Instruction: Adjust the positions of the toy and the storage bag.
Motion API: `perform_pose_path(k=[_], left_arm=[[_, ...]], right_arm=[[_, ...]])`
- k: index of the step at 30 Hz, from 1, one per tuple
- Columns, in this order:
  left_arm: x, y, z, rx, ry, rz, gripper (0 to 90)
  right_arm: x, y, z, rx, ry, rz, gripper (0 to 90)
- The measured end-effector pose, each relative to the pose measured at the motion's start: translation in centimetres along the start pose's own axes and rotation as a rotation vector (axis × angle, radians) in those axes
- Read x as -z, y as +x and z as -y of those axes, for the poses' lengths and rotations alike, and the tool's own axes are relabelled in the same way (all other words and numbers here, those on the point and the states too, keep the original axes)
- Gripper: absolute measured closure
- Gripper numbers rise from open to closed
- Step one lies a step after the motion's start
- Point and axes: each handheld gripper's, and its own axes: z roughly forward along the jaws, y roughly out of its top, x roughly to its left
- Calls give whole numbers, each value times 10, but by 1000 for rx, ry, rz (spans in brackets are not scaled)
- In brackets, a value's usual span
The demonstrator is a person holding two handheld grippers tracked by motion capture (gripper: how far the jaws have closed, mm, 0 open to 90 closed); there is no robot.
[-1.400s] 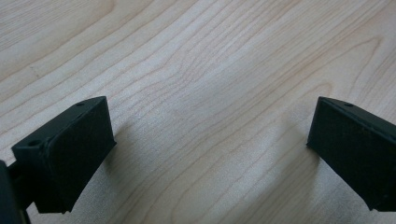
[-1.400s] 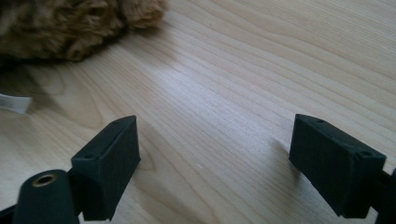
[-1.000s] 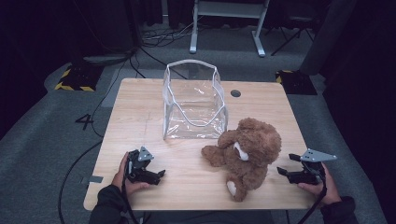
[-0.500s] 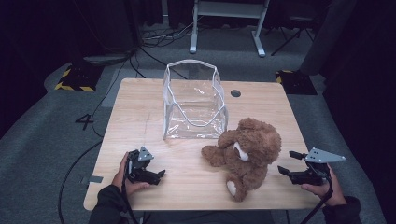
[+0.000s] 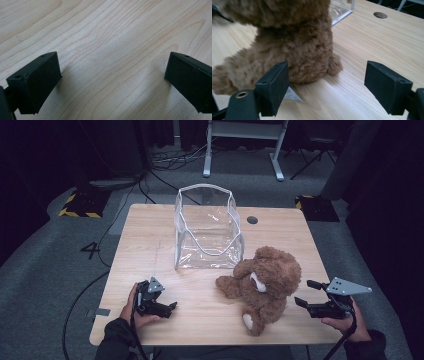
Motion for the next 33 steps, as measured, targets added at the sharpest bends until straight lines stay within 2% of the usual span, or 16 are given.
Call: perform_pose_path(k=[4,6,13,17,25,27,31,33], left_arm=[[0,0,0,0,-1,0,4],[0,0,0,1,-1,0,4],[0,0,0,0,-1,0,4],[0,0,0,0,-1,0,4],[0,0,0,0,-1,0,4],[0,0,0,0,-1,0,4],[0,0,0,3,-1,1,4],[0,0,0,3,-1,0,4]], right_arm=[[0,5,-4,-3,-13,-23,198],[0,11,-8,20,-17,-29,197],[-1,22,-15,44,-23,-48,194],[-4,26,-18,47,-14,-34,198],[-9,33,-22,35,-18,-47,198],[-11,36,-24,19,-27,-47,193],[-20,42,-29,-5,-28,-20,191],[-24,44,-31,-10,-26,-24,189]])
